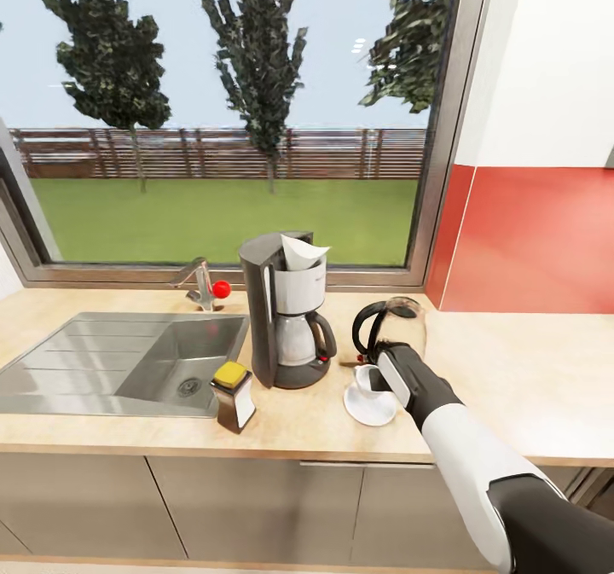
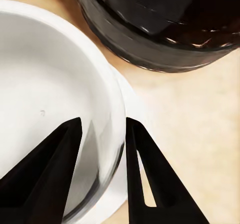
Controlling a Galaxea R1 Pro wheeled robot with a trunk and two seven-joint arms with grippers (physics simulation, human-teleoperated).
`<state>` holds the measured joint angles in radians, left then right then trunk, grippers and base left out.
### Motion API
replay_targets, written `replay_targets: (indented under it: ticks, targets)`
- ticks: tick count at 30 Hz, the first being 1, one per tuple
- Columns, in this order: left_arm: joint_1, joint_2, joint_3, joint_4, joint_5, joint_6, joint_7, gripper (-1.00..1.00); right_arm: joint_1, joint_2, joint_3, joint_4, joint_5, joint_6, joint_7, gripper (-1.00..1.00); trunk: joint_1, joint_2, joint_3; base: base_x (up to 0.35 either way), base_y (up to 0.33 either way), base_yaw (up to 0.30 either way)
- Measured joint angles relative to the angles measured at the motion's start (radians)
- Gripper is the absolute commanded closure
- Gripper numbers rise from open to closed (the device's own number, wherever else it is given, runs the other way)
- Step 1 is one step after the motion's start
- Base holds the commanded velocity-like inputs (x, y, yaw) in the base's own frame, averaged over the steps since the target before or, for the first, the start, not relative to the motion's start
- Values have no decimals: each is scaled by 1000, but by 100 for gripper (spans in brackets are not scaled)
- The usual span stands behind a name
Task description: Set up a coffee station on the kitchen countertop: keep the coffee maker on the countertop, move the bottle of coffee from the kitchen shelf to the counter next to the coffee maker, place a paper coffee filter on top of the coffee maker, put the saucer next to the coffee maker with the coffee cup on the saucer, and place the electric kettle next to the coffee maker.
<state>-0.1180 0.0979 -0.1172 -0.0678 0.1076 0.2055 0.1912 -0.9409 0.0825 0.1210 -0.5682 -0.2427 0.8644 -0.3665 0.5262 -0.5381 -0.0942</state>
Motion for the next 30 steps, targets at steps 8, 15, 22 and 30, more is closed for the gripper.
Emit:
replay_targets:
  ticks: [8,15,22,30]
  targets:
    - [0,4,0,0,0,6,0,-100,0,1,0,21,-1,0,0,100,0,0,0,-26,-19,0]
    - [0,5,0,0,0,5,0,-100,0,1,-1,38,0,-1,0,100,0,0,0,0,0,0]
    - [0,5,0,0,0,5,0,-100,0,1,1,47,0,-1,0,100,0,0,0,0,0,0]
    - [0,5,0,0,0,3,0,-100,-1,1,0,53,0,-4,0,100,0,0,0,0,0,0]
